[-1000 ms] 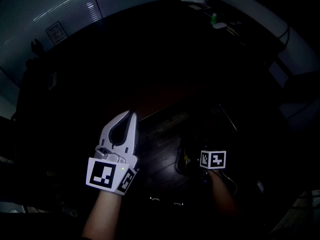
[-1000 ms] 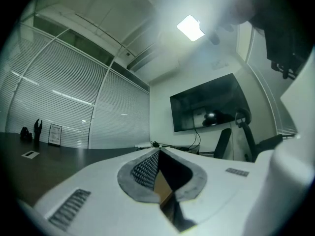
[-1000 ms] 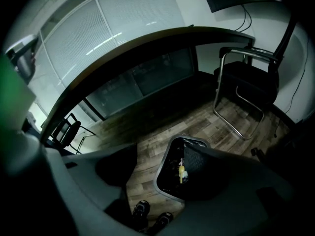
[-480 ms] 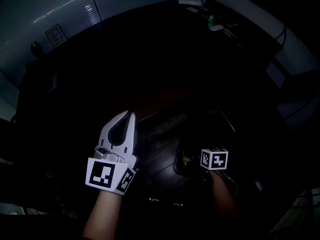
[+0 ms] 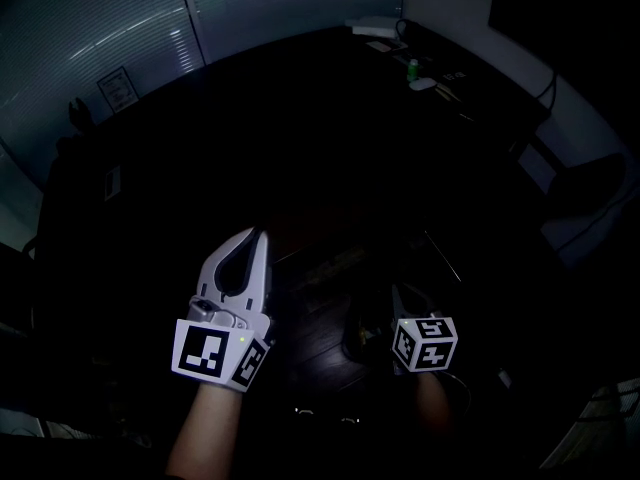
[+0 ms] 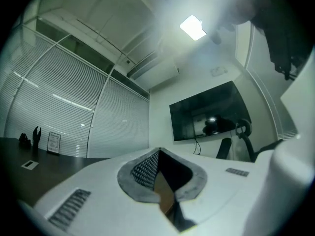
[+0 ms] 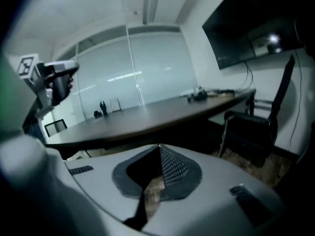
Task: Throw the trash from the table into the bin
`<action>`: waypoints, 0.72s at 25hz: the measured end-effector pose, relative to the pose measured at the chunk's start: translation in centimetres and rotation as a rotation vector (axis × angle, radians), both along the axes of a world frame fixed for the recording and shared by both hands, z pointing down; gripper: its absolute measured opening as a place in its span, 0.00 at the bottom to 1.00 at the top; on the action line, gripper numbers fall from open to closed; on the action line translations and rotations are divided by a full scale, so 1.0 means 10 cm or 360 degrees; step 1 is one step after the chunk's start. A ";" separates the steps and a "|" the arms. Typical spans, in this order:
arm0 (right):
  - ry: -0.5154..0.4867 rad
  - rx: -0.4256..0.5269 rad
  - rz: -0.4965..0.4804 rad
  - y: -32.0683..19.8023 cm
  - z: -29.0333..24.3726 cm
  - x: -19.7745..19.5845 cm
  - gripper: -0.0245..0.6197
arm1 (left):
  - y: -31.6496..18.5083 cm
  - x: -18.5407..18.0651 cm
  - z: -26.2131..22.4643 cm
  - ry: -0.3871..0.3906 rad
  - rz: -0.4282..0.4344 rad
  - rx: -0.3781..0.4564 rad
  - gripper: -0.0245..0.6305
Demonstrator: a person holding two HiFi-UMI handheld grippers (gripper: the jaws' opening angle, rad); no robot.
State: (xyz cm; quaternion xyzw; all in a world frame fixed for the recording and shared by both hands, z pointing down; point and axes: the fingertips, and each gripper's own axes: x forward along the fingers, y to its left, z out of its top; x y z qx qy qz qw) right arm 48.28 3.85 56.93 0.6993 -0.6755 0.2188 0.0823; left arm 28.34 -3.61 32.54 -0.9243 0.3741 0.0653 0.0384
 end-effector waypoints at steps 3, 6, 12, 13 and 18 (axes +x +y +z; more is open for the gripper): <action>0.0115 0.0236 0.0008 0.02 -0.68 -0.08 0.05 | 0.06 -0.02 -0.14 0.0016 -0.0001 0.0020 0.04; 0.0243 0.0471 0.0036 0.06 -1.39 -0.13 0.05 | 0.11 -0.02 -0.27 0.0041 -0.0001 0.0033 0.04; 0.0418 0.0869 0.0097 0.20 -2.66 -0.22 0.05 | 0.26 0.00 -0.48 0.0077 0.0016 0.0055 0.04; 0.0437 0.0905 0.0100 0.23 -2.77 -0.23 0.05 | 0.28 0.01 -0.50 0.0081 0.0018 0.0057 0.04; 0.0505 0.0924 0.0090 0.28 -2.89 -0.26 0.05 | 0.33 -0.01 -0.58 0.0093 0.0003 0.0078 0.04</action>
